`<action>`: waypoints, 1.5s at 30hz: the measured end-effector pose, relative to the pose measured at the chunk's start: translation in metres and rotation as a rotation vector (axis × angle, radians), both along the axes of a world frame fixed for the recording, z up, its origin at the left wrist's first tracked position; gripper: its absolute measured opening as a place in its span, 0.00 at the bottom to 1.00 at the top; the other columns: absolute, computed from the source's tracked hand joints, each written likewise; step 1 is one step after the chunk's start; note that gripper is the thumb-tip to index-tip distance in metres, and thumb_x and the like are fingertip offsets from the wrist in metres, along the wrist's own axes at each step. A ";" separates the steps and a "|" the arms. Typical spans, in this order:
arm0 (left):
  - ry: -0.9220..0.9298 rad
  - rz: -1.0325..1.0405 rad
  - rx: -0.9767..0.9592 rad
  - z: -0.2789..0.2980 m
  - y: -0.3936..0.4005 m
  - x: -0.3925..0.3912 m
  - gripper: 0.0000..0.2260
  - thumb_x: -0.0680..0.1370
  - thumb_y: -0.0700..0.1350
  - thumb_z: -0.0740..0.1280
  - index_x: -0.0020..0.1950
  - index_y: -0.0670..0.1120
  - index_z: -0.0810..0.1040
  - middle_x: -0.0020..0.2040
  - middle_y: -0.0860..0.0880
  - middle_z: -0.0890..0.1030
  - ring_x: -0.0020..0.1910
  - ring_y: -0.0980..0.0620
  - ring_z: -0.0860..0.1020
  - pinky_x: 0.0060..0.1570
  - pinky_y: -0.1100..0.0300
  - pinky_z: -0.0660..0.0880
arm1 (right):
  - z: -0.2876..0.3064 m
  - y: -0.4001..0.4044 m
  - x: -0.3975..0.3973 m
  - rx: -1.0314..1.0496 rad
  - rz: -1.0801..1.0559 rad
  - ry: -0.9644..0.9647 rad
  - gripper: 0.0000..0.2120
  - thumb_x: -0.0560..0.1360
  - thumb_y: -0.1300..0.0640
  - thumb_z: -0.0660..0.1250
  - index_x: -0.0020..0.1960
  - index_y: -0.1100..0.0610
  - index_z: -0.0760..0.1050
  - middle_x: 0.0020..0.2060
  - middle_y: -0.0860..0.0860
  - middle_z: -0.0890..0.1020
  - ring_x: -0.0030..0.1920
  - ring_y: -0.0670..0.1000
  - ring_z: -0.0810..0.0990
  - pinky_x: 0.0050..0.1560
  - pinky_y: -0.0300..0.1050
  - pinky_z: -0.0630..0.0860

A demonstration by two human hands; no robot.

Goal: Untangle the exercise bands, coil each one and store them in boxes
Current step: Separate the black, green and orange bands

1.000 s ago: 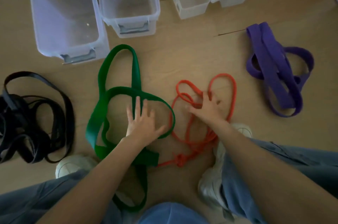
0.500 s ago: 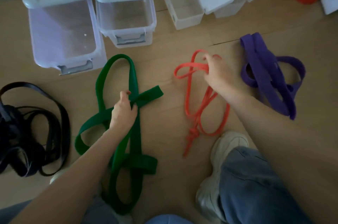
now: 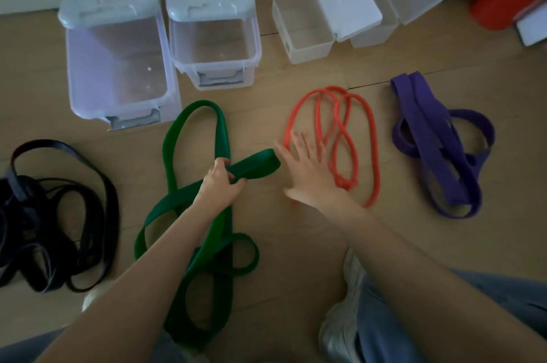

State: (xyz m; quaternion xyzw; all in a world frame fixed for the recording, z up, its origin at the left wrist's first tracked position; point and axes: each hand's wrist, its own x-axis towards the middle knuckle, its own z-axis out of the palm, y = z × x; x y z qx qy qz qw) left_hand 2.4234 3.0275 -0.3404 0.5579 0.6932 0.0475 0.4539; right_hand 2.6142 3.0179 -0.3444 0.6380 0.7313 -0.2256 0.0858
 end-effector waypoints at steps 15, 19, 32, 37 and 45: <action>-0.017 0.090 -0.333 -0.023 -0.048 -0.092 0.21 0.80 0.54 0.56 0.66 0.43 0.73 0.65 0.42 0.75 0.63 0.44 0.73 0.61 0.58 0.67 | 0.084 0.138 -0.086 -0.359 -0.798 1.221 0.07 0.74 0.68 0.65 0.47 0.59 0.69 0.46 0.57 0.76 0.45 0.54 0.79 0.46 0.50 0.82; -0.107 0.420 -0.381 -0.024 -0.043 -0.110 0.19 0.81 0.51 0.57 0.58 0.38 0.77 0.53 0.42 0.79 0.50 0.46 0.77 0.54 0.53 0.74 | 0.045 0.106 -0.088 -0.322 -0.684 1.056 0.31 0.76 0.58 0.66 0.75 0.52 0.54 0.71 0.54 0.62 0.68 0.54 0.67 0.69 0.52 0.65; 0.032 0.199 -0.192 -0.026 -0.040 -0.073 0.34 0.76 0.60 0.62 0.76 0.47 0.54 0.70 0.41 0.65 0.68 0.40 0.65 0.64 0.51 0.64 | -0.022 -0.025 -0.096 -0.564 -0.342 0.471 0.31 0.77 0.54 0.64 0.75 0.57 0.55 0.62 0.54 0.74 0.61 0.55 0.74 0.40 0.26 0.74; 0.052 0.217 -0.144 -0.022 -0.040 -0.084 0.27 0.78 0.52 0.61 0.74 0.46 0.56 0.67 0.42 0.71 0.64 0.41 0.70 0.60 0.51 0.68 | -0.018 -0.030 -0.075 -0.424 -0.552 0.621 0.22 0.75 0.51 0.67 0.66 0.56 0.70 0.59 0.54 0.74 0.61 0.54 0.73 0.54 0.41 0.74; 0.049 -0.045 -0.323 -0.022 -0.066 -0.082 0.37 0.73 0.66 0.60 0.76 0.51 0.53 0.72 0.44 0.65 0.69 0.43 0.66 0.68 0.50 0.63 | -0.021 -0.027 -0.098 -0.470 -0.471 0.630 0.41 0.75 0.54 0.67 0.77 0.52 0.44 0.77 0.51 0.47 0.76 0.54 0.49 0.74 0.51 0.52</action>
